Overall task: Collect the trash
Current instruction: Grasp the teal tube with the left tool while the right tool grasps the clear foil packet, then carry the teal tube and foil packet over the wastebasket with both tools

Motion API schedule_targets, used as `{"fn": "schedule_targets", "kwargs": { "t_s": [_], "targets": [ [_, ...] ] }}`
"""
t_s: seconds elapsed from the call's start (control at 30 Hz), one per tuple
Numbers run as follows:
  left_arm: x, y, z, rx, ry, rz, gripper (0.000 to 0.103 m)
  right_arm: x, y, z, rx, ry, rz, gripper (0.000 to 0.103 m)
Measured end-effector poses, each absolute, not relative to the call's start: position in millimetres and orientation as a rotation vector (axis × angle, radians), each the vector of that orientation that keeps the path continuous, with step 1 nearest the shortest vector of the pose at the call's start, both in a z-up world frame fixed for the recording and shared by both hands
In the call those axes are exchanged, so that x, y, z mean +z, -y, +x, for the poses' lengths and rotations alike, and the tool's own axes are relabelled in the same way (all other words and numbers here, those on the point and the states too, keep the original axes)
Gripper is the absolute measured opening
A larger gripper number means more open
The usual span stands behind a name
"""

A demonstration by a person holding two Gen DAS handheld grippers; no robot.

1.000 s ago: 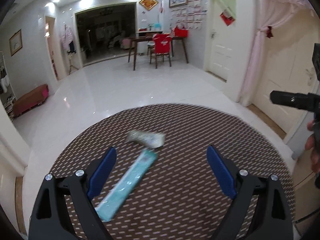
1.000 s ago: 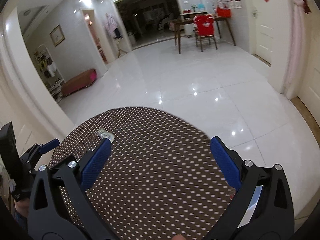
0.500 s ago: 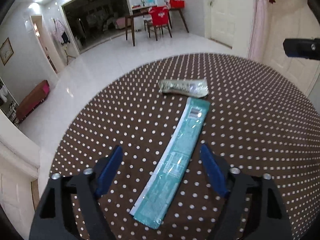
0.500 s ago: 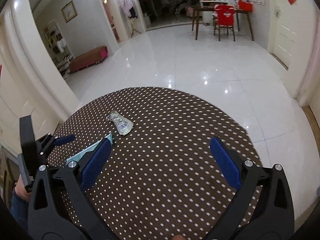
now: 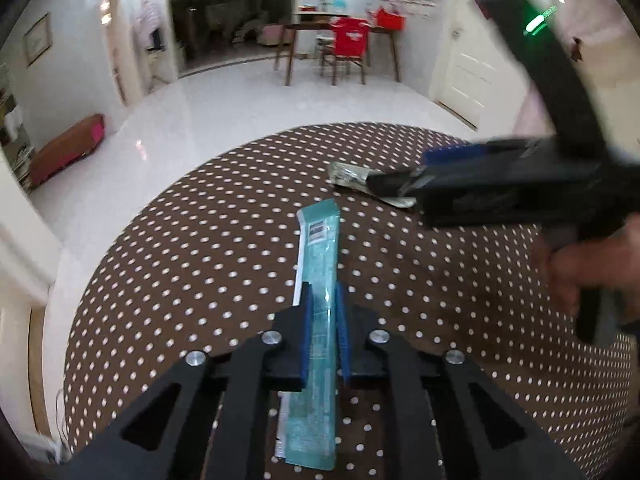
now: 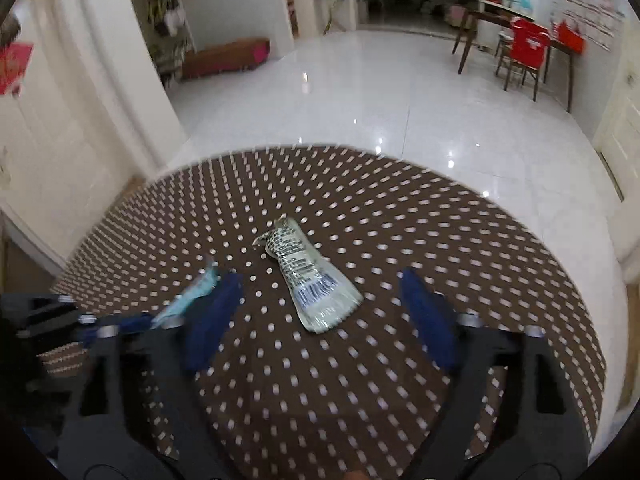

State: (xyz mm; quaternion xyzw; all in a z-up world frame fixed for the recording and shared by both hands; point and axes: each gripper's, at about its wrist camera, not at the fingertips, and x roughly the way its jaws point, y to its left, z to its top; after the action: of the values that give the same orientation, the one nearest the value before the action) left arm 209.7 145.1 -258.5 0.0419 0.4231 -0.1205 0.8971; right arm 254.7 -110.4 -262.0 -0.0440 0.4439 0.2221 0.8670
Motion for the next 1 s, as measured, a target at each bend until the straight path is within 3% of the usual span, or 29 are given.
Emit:
{"fn": "schedule_targets", "kwargs": {
  "t_s": [0.1,0.13,0.17,0.2,0.27,0.3,0.37,0.47,0.7,0.77,0.8,1.0],
  "targets": [
    [-258.2,-153.1,205.2,-0.221,-0.873,0.067,0.014,-271.3,101.0,258.9,0.446,-0.911,-0.125,0.042],
    [-258.8,-152.0,206.5,-0.212,-0.875,0.08,0.015,-271.6,98.7,257.4,0.457,-0.909,-0.138,0.032],
    [-258.4,-147.7,209.8,-0.204,-0.883,0.092,0.025,-271.9,97.3,254.8,0.471,-0.905,-0.151,0.028],
    [-262.0,-147.5,211.7,-0.19,-0.895,0.107,0.044,-272.1,97.6,251.9,0.472,-0.901,-0.165,0.024],
    [-259.0,-141.3,217.7,-0.167,-0.885,0.105,0.059,-273.2,102.5,243.3,0.479,-0.902,-0.164,0.02],
    [-259.7,-143.6,220.2,-0.173,-0.893,0.09,0.059,-273.2,107.0,239.8,0.483,-0.904,-0.152,0.018],
    [-260.2,-142.7,227.1,-0.18,-0.896,0.089,0.055,-272.8,117.1,231.4,0.476,-0.901,-0.142,0.014],
    [-258.0,-136.5,233.1,-0.197,-0.891,0.125,0.027,-271.9,128.8,220.4,0.47,-0.904,-0.127,0.012],
    [-254.8,-124.6,234.2,-0.287,-0.922,0.043,0.025,-269.7,157.9,191.5,0.449,-0.904,-0.072,0.011],
    [-252.3,-123.3,226.9,-0.306,-0.903,0.007,0.011,-265.5,166.6,185.0,0.443,-0.896,-0.05,0.011],
    [-248.7,-119.6,223.8,-0.297,-0.896,0.015,0.009,-262.6,172.0,180.0,0.437,-0.888,-0.041,0.011],
    [-247.7,-94.7,216.8,-0.279,-0.896,0.034,0.01,-248.1,196.1,159.0,0.413,-0.862,-0.003,0.011]
  ]
}}
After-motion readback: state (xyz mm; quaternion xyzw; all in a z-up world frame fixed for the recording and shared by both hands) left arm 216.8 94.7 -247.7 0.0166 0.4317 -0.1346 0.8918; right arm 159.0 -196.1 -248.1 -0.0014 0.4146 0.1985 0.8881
